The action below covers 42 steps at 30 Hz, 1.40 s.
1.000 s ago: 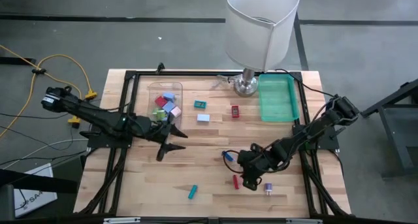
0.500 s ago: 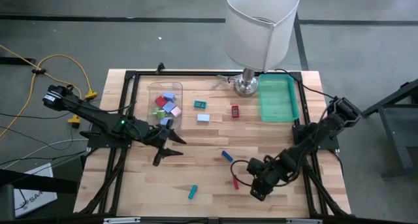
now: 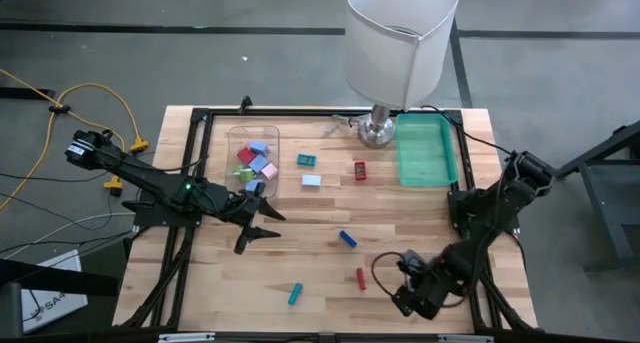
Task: Pick & Place Office items
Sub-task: Put the purple charger adapter into the transparent bin
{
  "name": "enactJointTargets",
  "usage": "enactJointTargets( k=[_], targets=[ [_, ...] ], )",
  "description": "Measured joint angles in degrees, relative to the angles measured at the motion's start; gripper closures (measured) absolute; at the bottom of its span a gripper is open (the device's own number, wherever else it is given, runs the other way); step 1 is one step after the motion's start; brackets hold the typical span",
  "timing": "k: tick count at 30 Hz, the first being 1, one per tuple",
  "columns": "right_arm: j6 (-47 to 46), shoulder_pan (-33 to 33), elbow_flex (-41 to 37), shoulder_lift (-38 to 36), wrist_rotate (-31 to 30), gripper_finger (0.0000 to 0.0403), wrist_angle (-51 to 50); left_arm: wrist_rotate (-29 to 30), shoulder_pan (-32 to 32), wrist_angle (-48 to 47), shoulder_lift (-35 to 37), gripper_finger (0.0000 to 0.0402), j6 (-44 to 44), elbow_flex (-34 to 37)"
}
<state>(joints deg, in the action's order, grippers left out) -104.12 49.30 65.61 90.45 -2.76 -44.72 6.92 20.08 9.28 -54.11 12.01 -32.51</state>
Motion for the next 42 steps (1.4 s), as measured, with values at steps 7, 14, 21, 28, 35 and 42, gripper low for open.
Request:
enactJointTargets(
  k=[7, 14, 21, 28, 35, 42],
  targets=[
    [-18.8, 6.1, 0.0, 0.0, 0.1, 0.0145, -6.0, 0.0, 0.0, 0.0, 0.0, 0.0194, 0.0, 0.0],
    [-37.4, 8.2, 0.0, 0.2, -1.2, 0.0145, -10.5, 0.0, 0.0, 0.0, 0.0, 0.0194, 0.0, 0.0],
    [-40.3, 4.6, 0.0, 4.2, -1.8, 0.0145, -8.7, 0.0, 0.0, 0.0, 0.0, 0.0194, 0.0, 0.0],
    [-39.7, 2.2, 0.0, 7.1, -2.2, 0.0145, -5.0, 0.0, 0.0, 0.0, 0.0, 0.0194, -0.1, 0.0],
    [-38.6, 1.7, 0.0, 8.5, -3.0, 0.0145, -6.2, 0.0, 0.0, 0.0, 0.0, 0.0194, 0.0, 0.0],
    [-38.7, 1.5, 0.0, 9.3, -3.0, 0.0145, -6.8, 0.0, 0.0, 0.0, 0.0, 0.0194, -0.1, 0.0]
  ],
)
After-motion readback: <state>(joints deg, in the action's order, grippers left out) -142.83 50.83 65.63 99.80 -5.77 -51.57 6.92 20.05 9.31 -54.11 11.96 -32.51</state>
